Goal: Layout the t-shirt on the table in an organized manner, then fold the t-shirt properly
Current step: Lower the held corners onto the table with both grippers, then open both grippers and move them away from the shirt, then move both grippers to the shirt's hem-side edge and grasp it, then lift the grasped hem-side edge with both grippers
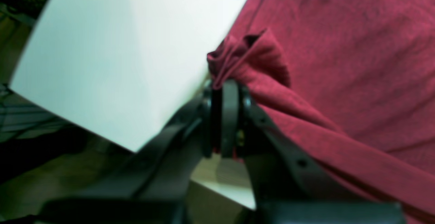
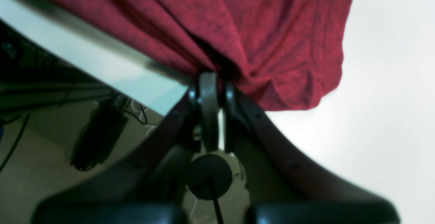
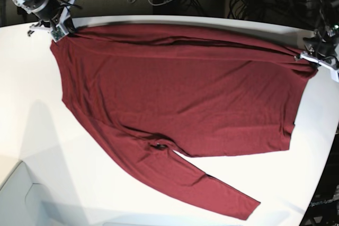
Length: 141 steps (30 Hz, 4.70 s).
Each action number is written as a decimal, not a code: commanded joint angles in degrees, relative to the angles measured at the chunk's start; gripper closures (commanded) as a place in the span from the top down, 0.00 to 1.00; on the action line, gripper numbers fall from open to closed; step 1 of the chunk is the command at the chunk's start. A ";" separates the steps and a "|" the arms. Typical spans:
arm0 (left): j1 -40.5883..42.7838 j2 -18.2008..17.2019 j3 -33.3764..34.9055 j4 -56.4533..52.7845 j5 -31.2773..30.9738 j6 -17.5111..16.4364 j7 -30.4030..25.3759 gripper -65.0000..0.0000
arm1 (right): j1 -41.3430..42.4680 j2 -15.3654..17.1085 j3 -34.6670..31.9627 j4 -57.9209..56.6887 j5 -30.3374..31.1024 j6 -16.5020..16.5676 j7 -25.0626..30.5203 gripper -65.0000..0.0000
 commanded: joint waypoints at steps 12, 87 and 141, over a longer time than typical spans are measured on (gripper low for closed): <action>-0.35 -0.30 -0.68 -4.48 0.65 0.25 -1.79 0.01 | -0.42 -2.36 0.36 5.23 -0.59 0.33 -1.79 0.10; -42.37 -3.20 11.98 -40.53 12.69 0.42 -20.51 0.78 | 74.13 -9.83 -5.09 -69.67 -0.68 -7.93 10.96 0.64; -60.66 -1.44 29.04 -88.53 13.57 0.33 -56.12 0.00 | 69.20 -9.57 -4.74 -67.91 -0.33 -7.75 12.63 0.00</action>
